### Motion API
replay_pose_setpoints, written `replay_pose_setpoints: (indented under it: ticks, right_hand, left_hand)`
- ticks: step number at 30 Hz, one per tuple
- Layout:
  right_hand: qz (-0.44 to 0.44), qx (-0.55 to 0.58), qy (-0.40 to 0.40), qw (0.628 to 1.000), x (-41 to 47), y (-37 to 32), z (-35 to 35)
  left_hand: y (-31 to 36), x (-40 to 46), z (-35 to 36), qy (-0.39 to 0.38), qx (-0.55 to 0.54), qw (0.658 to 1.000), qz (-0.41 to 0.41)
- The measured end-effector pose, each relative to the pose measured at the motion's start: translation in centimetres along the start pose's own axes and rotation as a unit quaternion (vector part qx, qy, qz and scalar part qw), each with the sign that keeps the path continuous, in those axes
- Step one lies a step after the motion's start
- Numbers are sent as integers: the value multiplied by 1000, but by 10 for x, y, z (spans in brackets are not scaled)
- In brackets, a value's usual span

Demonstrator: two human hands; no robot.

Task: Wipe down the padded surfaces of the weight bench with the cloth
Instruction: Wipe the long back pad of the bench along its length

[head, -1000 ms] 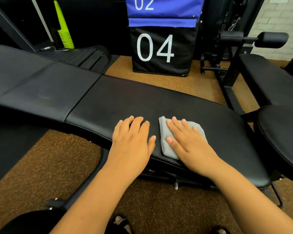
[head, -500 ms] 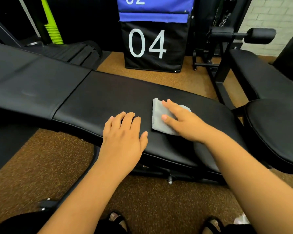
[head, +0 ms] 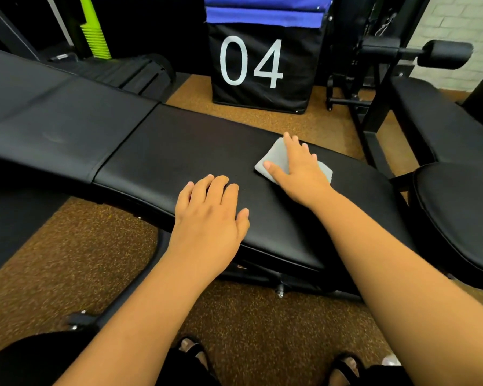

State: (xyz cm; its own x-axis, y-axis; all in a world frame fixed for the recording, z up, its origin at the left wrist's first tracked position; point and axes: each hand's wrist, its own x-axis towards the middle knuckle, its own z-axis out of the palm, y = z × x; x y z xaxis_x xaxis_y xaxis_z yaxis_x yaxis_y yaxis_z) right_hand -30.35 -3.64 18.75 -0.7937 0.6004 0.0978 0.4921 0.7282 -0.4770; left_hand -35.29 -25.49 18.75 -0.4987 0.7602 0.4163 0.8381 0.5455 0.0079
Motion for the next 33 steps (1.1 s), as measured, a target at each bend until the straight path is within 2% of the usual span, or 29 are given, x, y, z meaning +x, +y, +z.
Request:
replay_pose_setpoints:
  ticks: [3, 8, 11, 15, 20, 29, 33]
  right_hand:
    - [20, -52, -26, 998, -22, -6, 3]
    - [-97, -43, -75, 992, -87, -9, -2]
    - [-125, -32, -105, 986, -83, -1, -10]
    - [-98, -16, -99, 990, -39, 9, -10]
    - [-40, -51, -80, 995, -9, -1, -8]
    - [-129, -47, -101, 985, -63, -10, -1]
    - [-98, -38, -106, 989, -29, 1, -7]
  left_hand:
    - [1, 0, 0, -1, 0, 1000, -1]
    - [0, -1, 0, -1, 1, 1000, 3]
    - [2, 0, 1, -4, 4, 1000, 0]
    - [3, 1, 0, 5, 1, 1000, -5]
    - [5, 0, -2, 4, -2, 1000, -10]
    - [5, -1, -5, -6, 8, 1000, -3]
    - [5, 0, -5, -4, 7, 1000, -7]
